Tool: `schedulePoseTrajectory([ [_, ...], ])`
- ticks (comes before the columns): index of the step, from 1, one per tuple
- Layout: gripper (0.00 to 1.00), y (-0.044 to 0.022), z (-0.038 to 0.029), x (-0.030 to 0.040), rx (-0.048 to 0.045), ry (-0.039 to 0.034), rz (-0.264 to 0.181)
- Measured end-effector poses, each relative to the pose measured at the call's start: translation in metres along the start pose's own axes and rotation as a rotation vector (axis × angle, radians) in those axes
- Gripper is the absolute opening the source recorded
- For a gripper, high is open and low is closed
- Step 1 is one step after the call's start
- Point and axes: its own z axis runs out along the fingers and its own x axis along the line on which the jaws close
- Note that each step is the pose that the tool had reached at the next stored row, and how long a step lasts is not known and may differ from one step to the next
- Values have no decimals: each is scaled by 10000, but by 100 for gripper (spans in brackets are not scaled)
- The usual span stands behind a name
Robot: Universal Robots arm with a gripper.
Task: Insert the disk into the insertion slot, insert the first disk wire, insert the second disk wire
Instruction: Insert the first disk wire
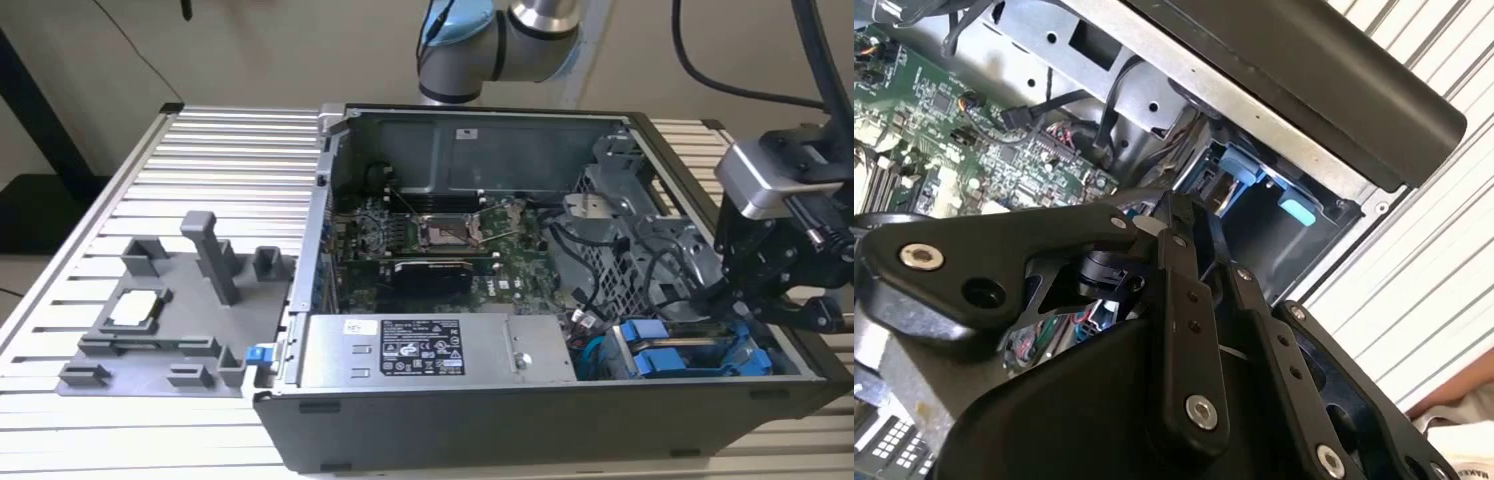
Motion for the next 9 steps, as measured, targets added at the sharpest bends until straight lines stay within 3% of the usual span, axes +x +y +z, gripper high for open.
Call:
schedulePoseTrajectory([
  [9,19,0,59,7,37,3,-3],
])
